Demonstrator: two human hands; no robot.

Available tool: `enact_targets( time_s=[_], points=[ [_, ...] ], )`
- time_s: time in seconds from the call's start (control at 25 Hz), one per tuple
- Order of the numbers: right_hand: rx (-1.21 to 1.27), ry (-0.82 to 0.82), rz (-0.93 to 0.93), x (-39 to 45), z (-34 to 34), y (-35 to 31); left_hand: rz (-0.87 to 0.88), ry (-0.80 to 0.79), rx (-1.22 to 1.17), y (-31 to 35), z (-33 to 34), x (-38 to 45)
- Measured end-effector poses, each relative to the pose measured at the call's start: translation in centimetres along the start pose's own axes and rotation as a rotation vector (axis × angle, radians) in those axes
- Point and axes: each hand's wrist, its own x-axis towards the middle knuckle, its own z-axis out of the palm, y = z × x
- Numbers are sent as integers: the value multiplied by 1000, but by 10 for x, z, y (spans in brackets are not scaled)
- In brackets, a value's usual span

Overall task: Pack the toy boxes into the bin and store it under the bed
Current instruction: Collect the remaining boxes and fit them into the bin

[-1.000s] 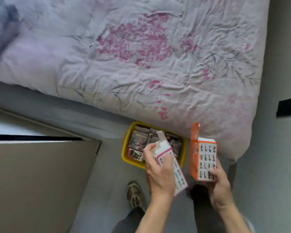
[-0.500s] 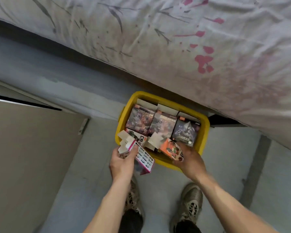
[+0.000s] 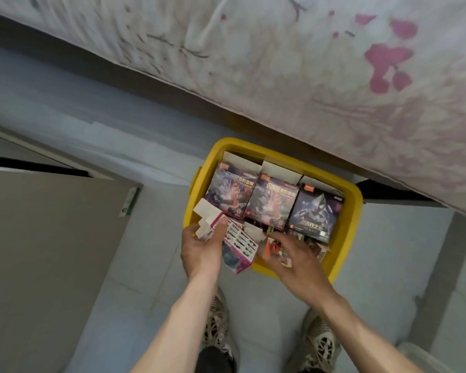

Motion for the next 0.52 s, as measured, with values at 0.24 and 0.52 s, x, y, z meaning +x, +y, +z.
enact_targets(
  time_s=[0.24, 0.52],
  points=[
    [688, 21, 195, 14, 14, -61, 84, -272, 84, 27, 20, -19],
    [935, 20, 262, 81, 23, -83, 454, -128, 774, 47, -12, 43]
  ],
)
